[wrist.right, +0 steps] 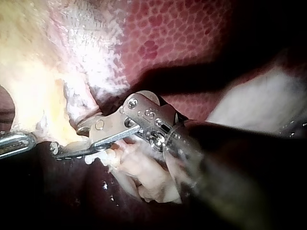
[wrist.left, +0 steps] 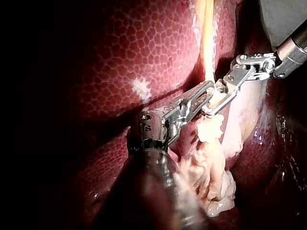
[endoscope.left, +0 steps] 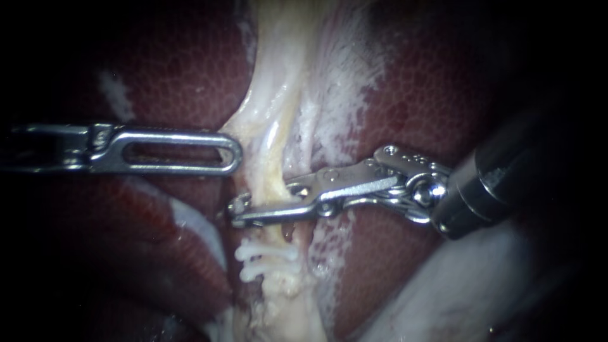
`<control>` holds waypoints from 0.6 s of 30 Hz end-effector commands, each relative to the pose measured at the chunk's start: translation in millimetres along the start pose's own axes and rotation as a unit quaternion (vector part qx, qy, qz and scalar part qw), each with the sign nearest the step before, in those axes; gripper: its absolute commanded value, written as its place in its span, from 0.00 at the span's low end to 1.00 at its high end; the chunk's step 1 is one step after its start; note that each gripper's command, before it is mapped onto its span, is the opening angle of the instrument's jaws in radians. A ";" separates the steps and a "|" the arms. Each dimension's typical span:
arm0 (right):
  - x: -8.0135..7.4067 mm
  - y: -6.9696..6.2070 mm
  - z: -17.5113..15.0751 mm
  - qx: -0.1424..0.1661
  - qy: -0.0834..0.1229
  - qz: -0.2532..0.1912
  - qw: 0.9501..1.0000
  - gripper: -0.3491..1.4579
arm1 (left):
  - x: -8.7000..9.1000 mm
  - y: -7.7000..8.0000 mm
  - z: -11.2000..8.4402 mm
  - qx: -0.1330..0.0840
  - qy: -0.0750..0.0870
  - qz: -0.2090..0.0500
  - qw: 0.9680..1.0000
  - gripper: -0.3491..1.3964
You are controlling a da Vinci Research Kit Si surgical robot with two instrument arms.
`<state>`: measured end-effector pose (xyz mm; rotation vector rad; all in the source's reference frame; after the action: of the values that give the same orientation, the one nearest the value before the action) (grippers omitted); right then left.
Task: Going back third clip left tube
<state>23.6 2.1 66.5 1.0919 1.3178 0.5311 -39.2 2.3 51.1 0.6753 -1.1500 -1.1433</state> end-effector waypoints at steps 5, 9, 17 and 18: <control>-0.2 0.0 0.2 0.001 -0.001 -0.001 1.000 0.00 | 0.0 0.0 -0.1 0.000 0.000 0.000 1.000 0.00; -0.2 0.0 0.2 0.001 -0.001 -0.001 1.000 0.00 | 0.0 0.0 0.0 0.000 0.000 0.000 1.000 0.00; 0.5 0.5 1.5 -0.003 -0.008 -0.088 0.996 0.48 | 0.0 0.0 -0.1 0.000 0.000 0.000 1.000 0.00; 0.6 0.5 1.7 -0.003 -0.009 -0.105 0.994 0.49 | 0.0 0.0 -0.1 0.000 0.000 0.000 1.000 0.00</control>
<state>25.7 2.3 66.5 0.9225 1.4008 0.3536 -39.2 2.2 51.0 0.6752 -1.1498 -1.1436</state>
